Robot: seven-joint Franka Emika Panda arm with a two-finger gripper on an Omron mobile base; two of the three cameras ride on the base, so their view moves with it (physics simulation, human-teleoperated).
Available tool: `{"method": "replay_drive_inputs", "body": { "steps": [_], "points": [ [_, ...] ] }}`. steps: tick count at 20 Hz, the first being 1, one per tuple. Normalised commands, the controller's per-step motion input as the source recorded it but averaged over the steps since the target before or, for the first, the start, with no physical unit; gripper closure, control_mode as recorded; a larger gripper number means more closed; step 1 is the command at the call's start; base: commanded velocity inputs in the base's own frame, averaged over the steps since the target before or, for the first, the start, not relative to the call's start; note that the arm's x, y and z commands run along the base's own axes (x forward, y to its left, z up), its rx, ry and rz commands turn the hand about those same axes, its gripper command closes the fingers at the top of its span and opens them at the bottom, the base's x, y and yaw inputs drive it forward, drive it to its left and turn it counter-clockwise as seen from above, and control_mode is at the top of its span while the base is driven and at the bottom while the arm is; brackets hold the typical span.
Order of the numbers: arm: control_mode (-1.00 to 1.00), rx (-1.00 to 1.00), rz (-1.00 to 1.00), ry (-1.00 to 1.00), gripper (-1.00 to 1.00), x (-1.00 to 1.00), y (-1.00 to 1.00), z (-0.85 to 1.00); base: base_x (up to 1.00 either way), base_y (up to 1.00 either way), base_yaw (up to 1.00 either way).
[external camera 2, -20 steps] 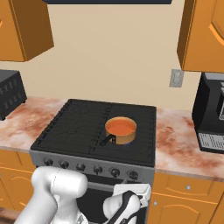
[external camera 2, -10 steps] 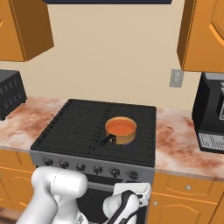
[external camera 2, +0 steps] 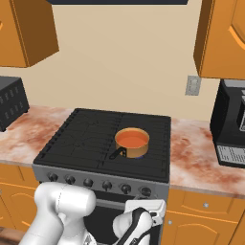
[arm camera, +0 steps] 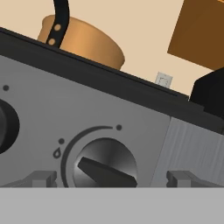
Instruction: Wait until the marinara sauce is simmered to a deep red color and then turn off the stove.
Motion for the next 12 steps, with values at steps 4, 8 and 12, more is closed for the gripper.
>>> {"method": "replay_drive_inputs", "body": {
  "steps": [4,8,12],
  "points": [
    [-1.0,0.0,0.0,0.0,-1.0,0.03,-0.05,0.0,0.0,0.0,0.0],
    [-1.0,0.0,0.0,0.0,-1.0,0.0,-0.01,0.01,0.0,0.0,0.0],
    [-1.0,0.0,0.0,0.0,-1.0,0.0,0.0,0.07,0.0,0.0,0.0]
  ]
}}
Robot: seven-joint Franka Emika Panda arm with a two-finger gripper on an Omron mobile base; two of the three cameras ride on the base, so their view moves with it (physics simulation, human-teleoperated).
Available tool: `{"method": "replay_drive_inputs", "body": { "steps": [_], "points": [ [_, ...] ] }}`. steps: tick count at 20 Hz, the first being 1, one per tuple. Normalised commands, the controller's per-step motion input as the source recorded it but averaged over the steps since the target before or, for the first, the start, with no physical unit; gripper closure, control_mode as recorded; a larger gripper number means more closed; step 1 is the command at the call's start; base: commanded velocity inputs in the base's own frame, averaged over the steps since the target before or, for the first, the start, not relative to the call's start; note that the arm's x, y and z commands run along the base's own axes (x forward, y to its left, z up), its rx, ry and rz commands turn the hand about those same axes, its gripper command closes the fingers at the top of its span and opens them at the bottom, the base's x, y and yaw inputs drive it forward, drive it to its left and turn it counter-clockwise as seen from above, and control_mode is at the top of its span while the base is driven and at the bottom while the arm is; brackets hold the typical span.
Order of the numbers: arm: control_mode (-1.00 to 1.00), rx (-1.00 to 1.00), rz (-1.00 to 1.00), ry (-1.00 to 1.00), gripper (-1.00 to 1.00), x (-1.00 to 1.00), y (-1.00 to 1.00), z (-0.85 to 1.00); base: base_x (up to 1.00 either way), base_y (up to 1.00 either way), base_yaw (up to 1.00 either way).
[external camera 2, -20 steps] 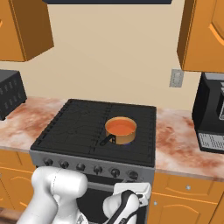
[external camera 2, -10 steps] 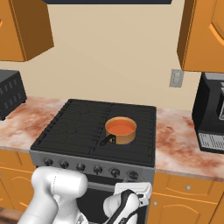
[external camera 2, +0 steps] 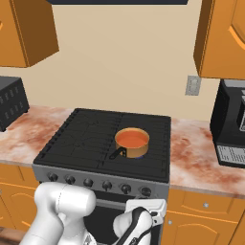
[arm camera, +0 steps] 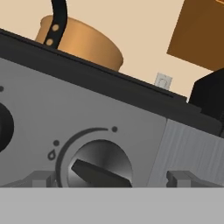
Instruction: Wait until the marinara sauce is simmered to a deep red color and then turn off the stove.
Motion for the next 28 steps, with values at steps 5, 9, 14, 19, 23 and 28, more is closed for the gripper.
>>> {"method": "replay_drive_inputs", "body": {
  "steps": [5,9,14,19,23,28],
  "points": [
    [-1.0,0.0,0.0,0.0,-1.0,0.0,0.0,0.13,0.0,0.0,0.0],
    [-1.0,0.0,0.0,0.0,-1.0,0.0,0.0,0.13,0.0,0.0,0.0],
    [-1.0,-0.02,0.0,0.0,-1.0,0.0,0.02,0.01,0.0,0.0,0.0],
    [-1.0,-0.05,0.0,0.0,-1.0,0.0,0.05,0.0,0.0,0.0,0.0],
    [-1.0,-0.11,0.0,-0.02,-1.0,0.0,0.14,-0.1,0.0,0.0,0.0],
    [-1.0,-0.09,0.0,-0.01,-1.0,0.0,0.03,-0.14,0.0,0.0,0.0]
  ]
}}
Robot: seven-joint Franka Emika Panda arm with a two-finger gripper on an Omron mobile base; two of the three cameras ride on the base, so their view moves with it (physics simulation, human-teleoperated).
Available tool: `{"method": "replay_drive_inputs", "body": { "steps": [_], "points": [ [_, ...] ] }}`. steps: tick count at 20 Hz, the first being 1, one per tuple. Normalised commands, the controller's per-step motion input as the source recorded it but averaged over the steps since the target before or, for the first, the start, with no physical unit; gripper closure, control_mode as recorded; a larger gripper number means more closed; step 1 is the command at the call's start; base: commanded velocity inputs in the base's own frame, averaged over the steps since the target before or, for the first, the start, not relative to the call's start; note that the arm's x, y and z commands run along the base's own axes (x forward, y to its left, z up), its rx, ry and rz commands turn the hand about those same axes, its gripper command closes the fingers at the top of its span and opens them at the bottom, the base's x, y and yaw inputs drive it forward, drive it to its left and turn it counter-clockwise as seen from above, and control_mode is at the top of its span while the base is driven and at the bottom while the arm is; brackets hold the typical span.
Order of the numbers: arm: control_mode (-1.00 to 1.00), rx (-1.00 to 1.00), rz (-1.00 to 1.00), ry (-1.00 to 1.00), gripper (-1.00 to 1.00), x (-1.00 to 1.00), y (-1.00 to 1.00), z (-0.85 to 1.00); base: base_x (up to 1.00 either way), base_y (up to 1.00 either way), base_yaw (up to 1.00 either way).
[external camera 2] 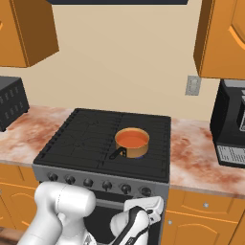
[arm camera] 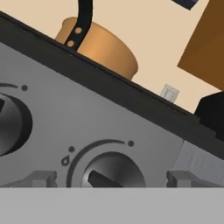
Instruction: Wait until the marinara sauce is simmered to a deep red color and then turn off the stove.
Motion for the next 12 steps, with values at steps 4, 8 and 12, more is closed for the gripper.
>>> {"method": "replay_drive_inputs", "body": {
  "steps": [4,8,12],
  "points": [
    [-1.0,-0.08,0.0,0.0,-1.0,0.07,0.0,-0.09,0.0,0.0,0.0],
    [-1.0,-0.03,0.0,0.0,-1.0,0.12,0.0,0.0,0.0,0.0,0.0],
    [-1.0,0.0,0.0,0.0,-1.0,0.09,0.0,0.0,0.0,0.0,0.0]
  ]
}}
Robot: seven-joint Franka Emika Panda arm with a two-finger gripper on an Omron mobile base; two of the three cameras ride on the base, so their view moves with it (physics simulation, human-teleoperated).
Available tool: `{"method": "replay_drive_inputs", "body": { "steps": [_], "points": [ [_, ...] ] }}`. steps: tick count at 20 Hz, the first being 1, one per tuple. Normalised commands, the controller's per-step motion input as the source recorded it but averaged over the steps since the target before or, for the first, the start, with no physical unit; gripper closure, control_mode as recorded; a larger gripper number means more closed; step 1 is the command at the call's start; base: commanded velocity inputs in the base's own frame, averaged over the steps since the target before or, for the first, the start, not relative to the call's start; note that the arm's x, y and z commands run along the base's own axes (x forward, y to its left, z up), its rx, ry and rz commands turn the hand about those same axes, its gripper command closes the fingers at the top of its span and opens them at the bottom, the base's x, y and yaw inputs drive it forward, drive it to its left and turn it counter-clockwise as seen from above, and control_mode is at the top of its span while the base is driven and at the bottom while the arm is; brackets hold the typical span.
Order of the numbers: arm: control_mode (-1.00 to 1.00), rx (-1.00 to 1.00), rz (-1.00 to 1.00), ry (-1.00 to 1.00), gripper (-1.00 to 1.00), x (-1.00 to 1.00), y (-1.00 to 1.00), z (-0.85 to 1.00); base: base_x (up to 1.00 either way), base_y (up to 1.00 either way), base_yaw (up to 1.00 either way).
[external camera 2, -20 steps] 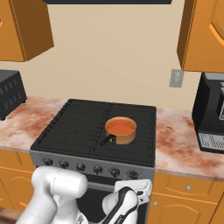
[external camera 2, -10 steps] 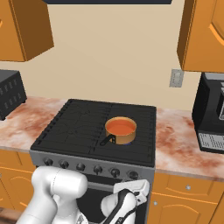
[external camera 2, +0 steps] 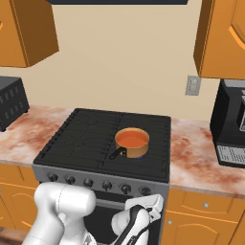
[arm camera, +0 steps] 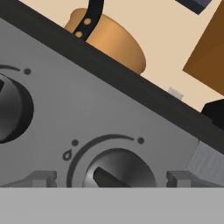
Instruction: Wait until the marinara sauce is simmered to a deep red color and then turn off the stove.
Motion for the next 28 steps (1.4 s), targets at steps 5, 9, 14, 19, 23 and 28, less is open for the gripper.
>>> {"method": "replay_drive_inputs", "body": {
  "steps": [5,9,14,19,23,28],
  "points": [
    [-1.0,-0.03,0.0,0.0,-1.0,0.15,0.0,0.0,0.0,0.0,0.0],
    [-1.0,-0.03,0.0,0.0,-1.0,0.14,0.0,-0.01,0.0,0.0,0.0],
    [-1.0,-0.02,0.0,0.0,-1.0,0.08,0.0,-0.11,0.0,0.0,0.0],
    [-1.0,0.0,0.0,0.0,-1.0,0.0,0.0,-0.08,0.0,0.0,0.0],
    [-1.0,0.0,0.0,0.0,-1.0,0.02,-0.02,-0.1,0.0,0.0,0.0],
    [-1.0,0.0,0.0,0.0,-1.0,0.09,0.0,-0.05,0.0,0.0,0.0]
  ]
}}
